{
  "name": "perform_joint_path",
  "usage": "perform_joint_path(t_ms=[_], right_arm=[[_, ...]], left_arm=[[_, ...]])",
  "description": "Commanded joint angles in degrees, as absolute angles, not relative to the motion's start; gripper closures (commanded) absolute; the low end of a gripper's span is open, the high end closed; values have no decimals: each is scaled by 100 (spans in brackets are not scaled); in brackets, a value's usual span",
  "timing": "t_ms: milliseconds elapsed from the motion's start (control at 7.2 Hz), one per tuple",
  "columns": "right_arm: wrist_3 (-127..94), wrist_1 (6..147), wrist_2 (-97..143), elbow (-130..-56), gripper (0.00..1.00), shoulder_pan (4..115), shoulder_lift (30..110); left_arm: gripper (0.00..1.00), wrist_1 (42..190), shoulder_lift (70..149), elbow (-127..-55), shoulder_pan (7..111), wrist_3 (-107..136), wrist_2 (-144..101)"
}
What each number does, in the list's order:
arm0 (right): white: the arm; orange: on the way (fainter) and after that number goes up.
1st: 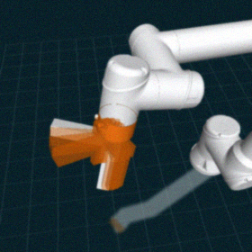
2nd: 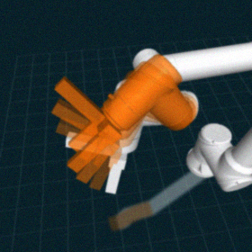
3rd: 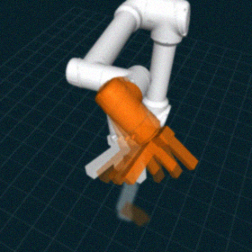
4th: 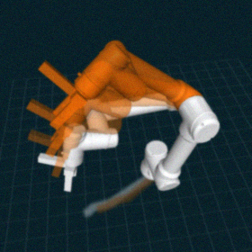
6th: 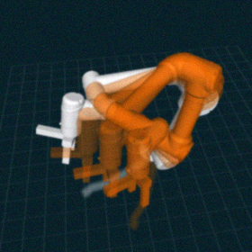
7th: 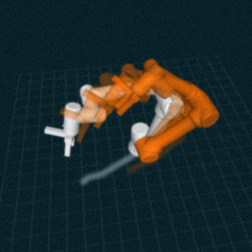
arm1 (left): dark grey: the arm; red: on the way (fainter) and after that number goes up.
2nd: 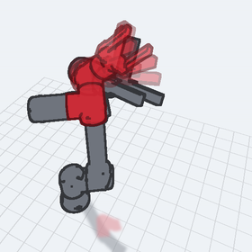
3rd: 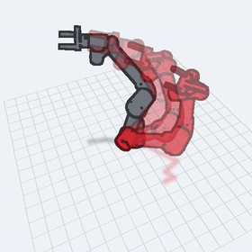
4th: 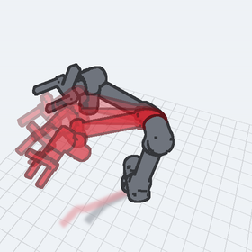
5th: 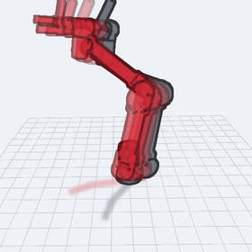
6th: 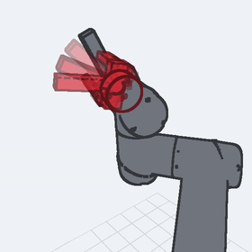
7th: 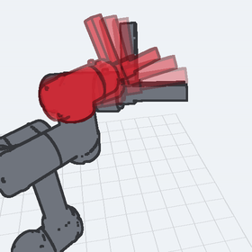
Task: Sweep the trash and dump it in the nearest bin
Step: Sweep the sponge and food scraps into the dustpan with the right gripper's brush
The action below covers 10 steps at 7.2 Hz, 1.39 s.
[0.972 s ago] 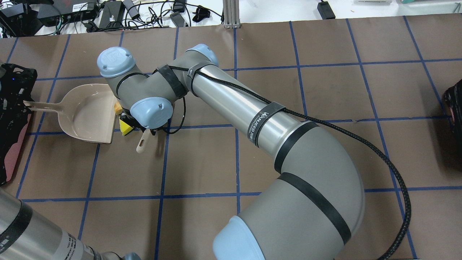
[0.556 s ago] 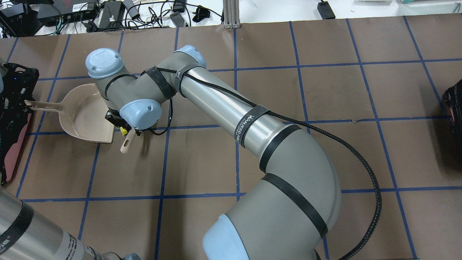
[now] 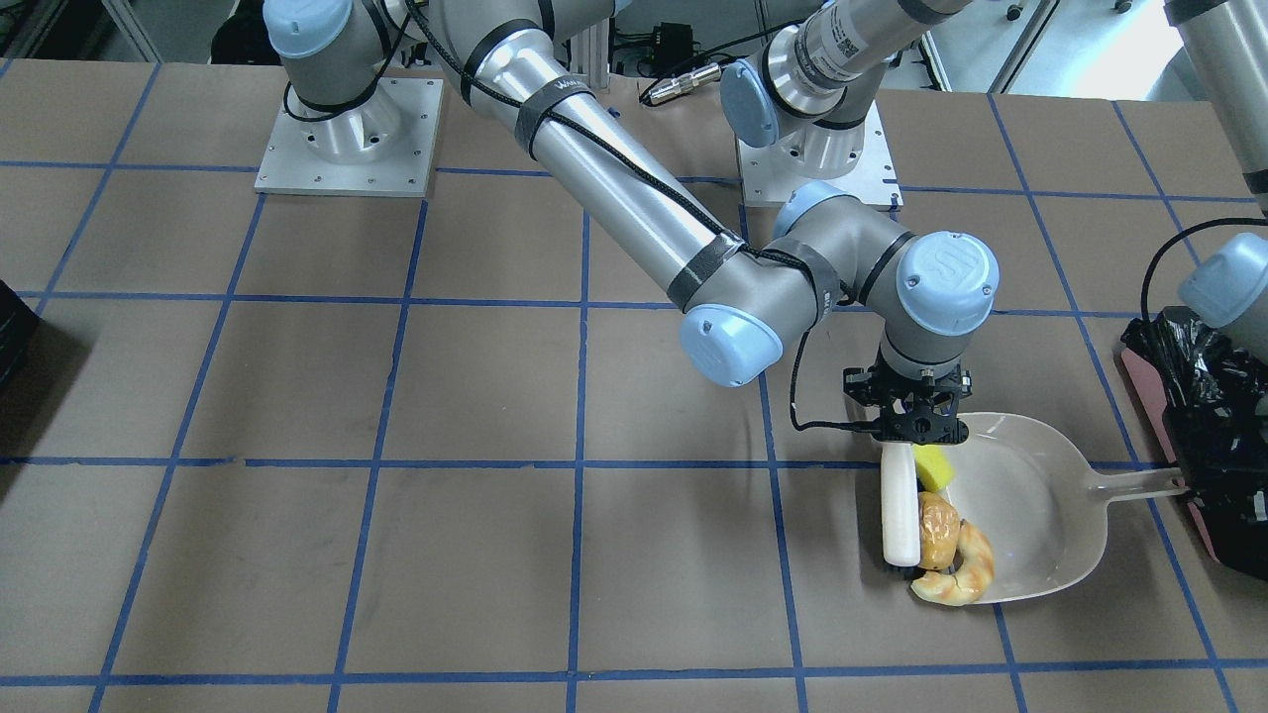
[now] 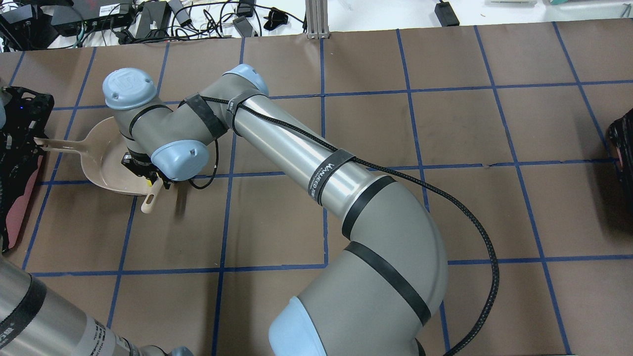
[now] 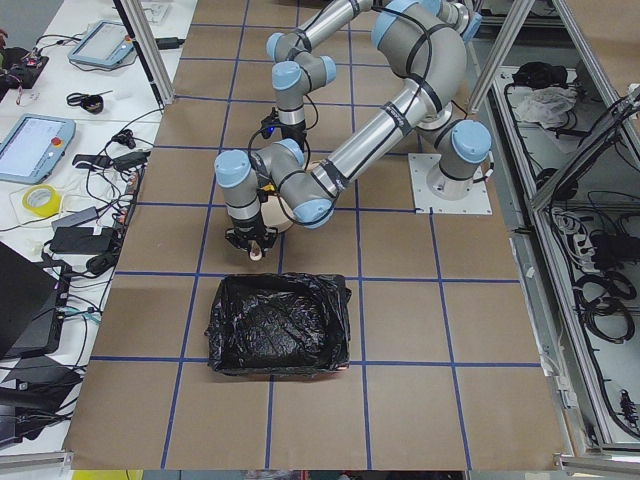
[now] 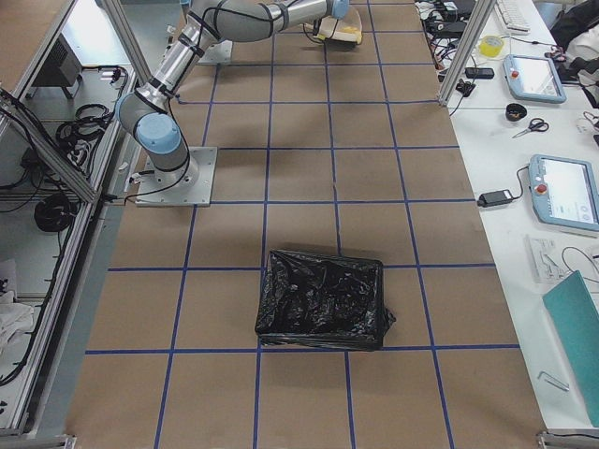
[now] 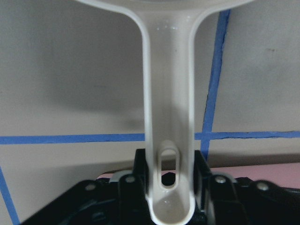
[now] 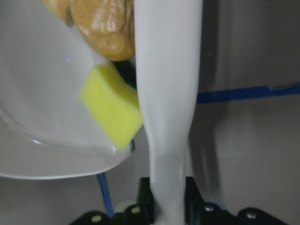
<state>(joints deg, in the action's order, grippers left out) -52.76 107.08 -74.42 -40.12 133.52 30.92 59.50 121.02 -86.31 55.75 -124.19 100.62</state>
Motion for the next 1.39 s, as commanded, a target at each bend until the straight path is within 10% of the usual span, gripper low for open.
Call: perform_joint_path(t_ms=[0, 1250], right_arm=[[-5344, 10740, -7146, -3658, 100, 13430, 3050], [-5320, 10642, -7098, -3595, 100, 13510, 3627]], left_arm=[[100, 5950, 12103, -8631, 5581, -12419, 10063], [100, 5959, 12103, -8631, 5590, -12349, 10046]])
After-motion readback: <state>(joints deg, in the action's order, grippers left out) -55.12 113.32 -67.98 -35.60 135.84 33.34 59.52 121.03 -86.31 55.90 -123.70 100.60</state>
